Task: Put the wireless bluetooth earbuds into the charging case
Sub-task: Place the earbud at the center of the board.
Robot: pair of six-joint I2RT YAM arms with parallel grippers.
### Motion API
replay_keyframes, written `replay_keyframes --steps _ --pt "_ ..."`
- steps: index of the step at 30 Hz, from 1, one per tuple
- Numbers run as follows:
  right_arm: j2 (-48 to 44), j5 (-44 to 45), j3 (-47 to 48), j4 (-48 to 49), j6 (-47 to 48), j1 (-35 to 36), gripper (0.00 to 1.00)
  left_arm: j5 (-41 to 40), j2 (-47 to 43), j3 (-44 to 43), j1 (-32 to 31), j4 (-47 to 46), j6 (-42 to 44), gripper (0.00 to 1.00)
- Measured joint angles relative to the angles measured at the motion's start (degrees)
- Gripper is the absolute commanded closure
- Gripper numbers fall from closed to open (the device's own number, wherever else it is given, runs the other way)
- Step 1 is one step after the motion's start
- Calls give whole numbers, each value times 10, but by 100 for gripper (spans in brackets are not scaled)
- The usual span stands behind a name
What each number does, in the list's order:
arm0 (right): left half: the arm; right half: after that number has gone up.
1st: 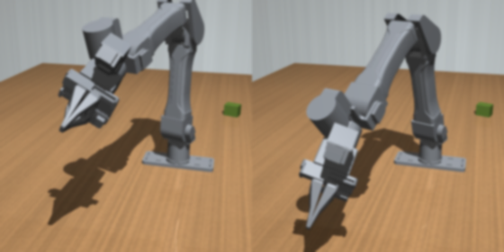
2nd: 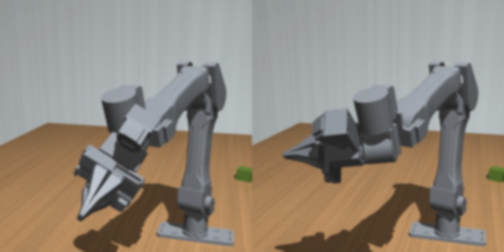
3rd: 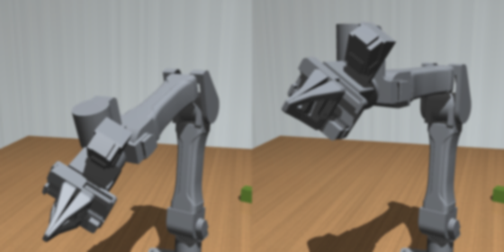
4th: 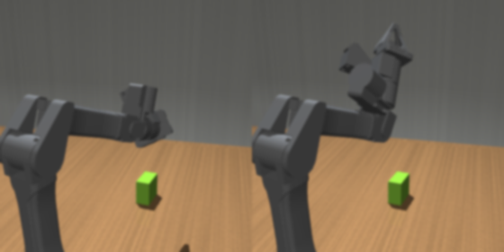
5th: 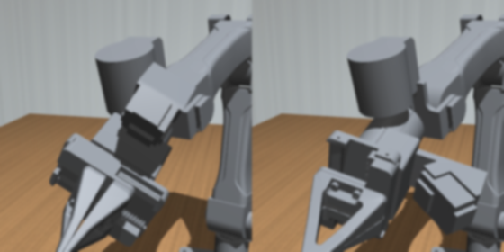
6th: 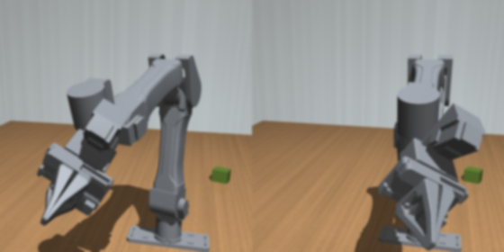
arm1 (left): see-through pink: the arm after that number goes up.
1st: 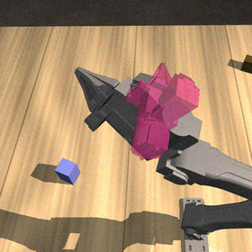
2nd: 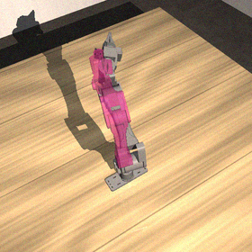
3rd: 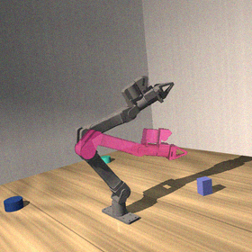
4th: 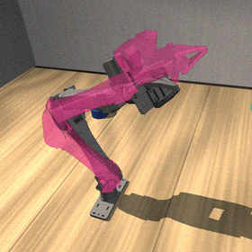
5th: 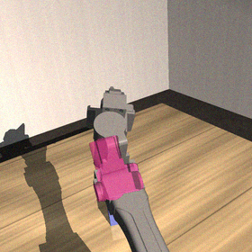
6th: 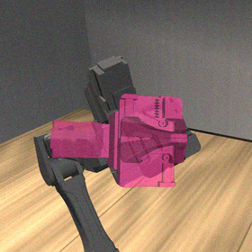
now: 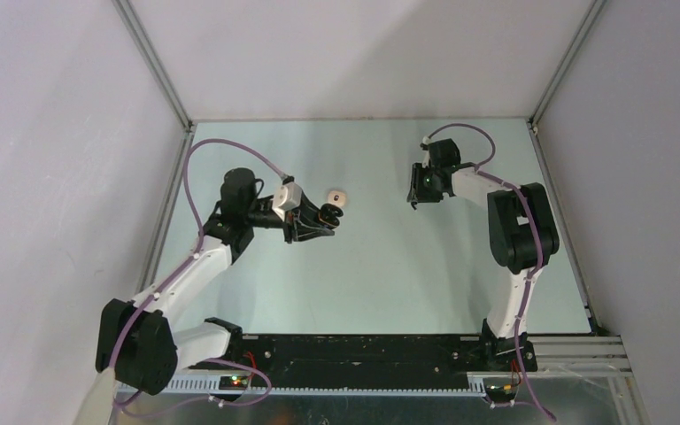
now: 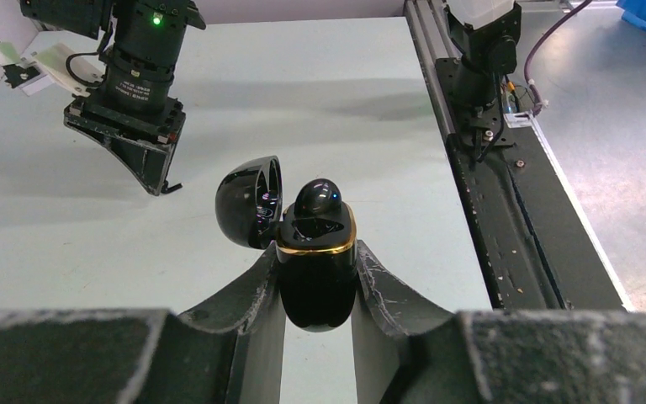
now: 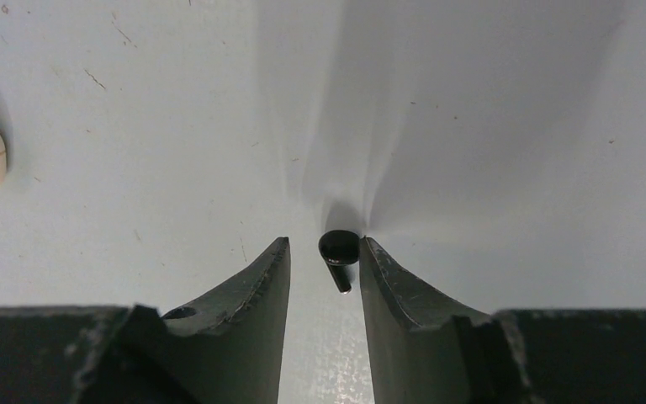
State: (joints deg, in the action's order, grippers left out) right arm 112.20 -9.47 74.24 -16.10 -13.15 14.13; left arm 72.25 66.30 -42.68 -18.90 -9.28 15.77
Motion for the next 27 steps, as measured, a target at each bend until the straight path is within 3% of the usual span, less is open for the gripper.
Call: replay_keyframes --steps 4,7,15,19,27 --pt "-5 1 0 -6 31 1 58 0 0 0 0 19 15 92" --pt "-27 2 0 -12 106 3 54 0 0 0 0 40 31 92" --pt "-85 -59 7 2 469 -25 52 5 0 -28 -1 122 92 92" --pt "-71 -61 14 15 587 -46 52 7 0 -38 -1 161 127 92" --pt "-2 -65 70 28 678 -26 56 10 0 -39 -1 211 168 92"
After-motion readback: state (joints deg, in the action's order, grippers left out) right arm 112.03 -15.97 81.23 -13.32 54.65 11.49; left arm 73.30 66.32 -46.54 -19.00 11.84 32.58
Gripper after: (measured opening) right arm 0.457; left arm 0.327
